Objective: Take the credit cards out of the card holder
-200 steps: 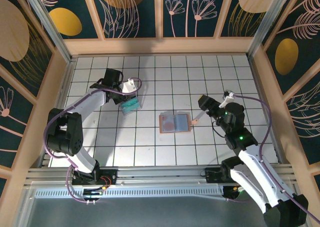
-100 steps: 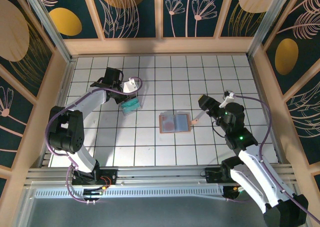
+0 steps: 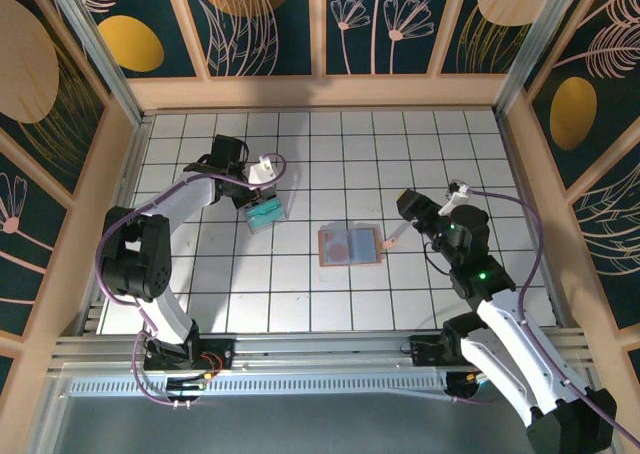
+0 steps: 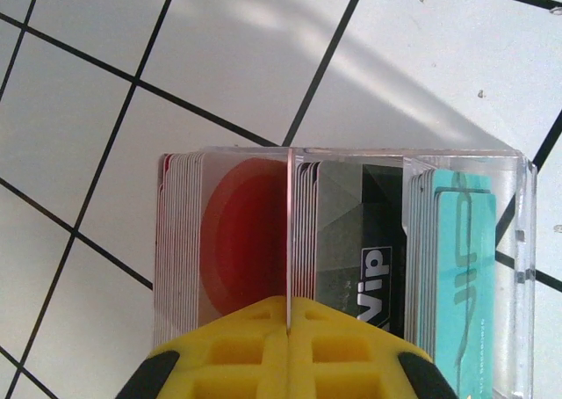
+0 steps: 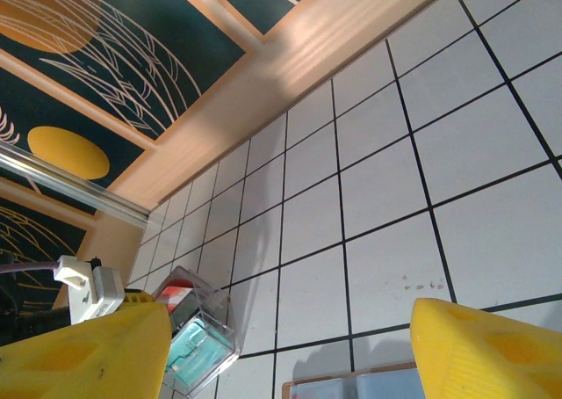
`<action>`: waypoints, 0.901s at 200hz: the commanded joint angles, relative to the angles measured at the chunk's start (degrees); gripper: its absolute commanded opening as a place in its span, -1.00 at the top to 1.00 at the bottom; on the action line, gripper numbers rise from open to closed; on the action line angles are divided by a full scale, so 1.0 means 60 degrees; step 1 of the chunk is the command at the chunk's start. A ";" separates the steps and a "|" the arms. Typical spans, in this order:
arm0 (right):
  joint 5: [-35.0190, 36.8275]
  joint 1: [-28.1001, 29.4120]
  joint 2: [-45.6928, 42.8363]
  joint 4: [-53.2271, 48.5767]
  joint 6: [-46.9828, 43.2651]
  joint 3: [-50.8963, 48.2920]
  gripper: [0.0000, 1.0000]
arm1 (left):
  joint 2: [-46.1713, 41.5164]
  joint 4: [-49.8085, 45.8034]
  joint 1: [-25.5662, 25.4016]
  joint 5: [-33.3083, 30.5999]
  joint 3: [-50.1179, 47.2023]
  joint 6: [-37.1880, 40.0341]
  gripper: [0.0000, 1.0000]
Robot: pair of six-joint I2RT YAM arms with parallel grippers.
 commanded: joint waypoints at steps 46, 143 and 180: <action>0.0238 0.0035 -0.0053 0.0326 0.0172 0.0004 -0.44 | 0.0108 -0.0319 -0.0496 0.0895 0.0200 -0.0125 1.00; 0.0194 0.0025 -0.0109 0.0246 0.0204 -0.0025 -0.43 | 0.0842 -0.1214 -0.1074 0.0258 0.1214 -0.0333 0.51; 0.0223 0.0033 -0.0100 0.0269 0.0194 -0.0047 -0.44 | 0.0600 -0.1416 -0.1077 -0.0157 0.1208 -0.0479 0.32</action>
